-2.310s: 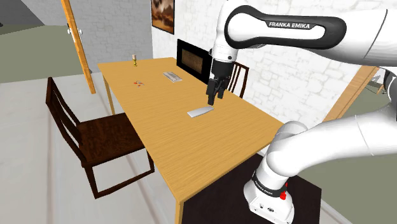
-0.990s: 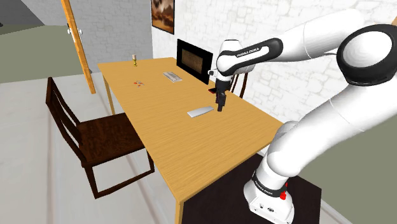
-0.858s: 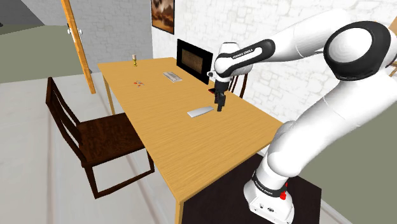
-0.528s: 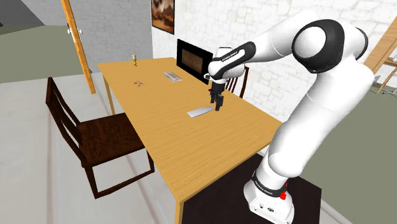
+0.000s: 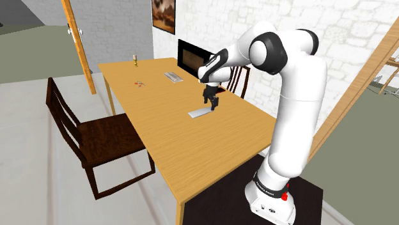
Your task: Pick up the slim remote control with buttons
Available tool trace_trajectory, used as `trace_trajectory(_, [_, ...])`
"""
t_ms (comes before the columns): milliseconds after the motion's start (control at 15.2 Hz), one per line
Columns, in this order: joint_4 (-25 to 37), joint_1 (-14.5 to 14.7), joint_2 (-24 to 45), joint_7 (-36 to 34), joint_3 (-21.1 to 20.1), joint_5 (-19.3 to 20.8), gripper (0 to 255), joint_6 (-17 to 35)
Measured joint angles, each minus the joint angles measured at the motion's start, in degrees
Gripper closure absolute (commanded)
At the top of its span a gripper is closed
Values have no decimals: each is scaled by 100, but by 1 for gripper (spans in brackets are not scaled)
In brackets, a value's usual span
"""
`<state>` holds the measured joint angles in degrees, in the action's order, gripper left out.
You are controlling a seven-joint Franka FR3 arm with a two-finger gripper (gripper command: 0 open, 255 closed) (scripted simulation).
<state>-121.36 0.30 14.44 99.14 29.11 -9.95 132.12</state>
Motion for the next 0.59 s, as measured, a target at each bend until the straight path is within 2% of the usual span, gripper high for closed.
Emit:
trace_trajectory(264, [853, -327, 921, 905, -323, -427, 0, 60])
trace_trajectory(594, [1099, -484, 1337, 1213, -486, -610, 0, 224])
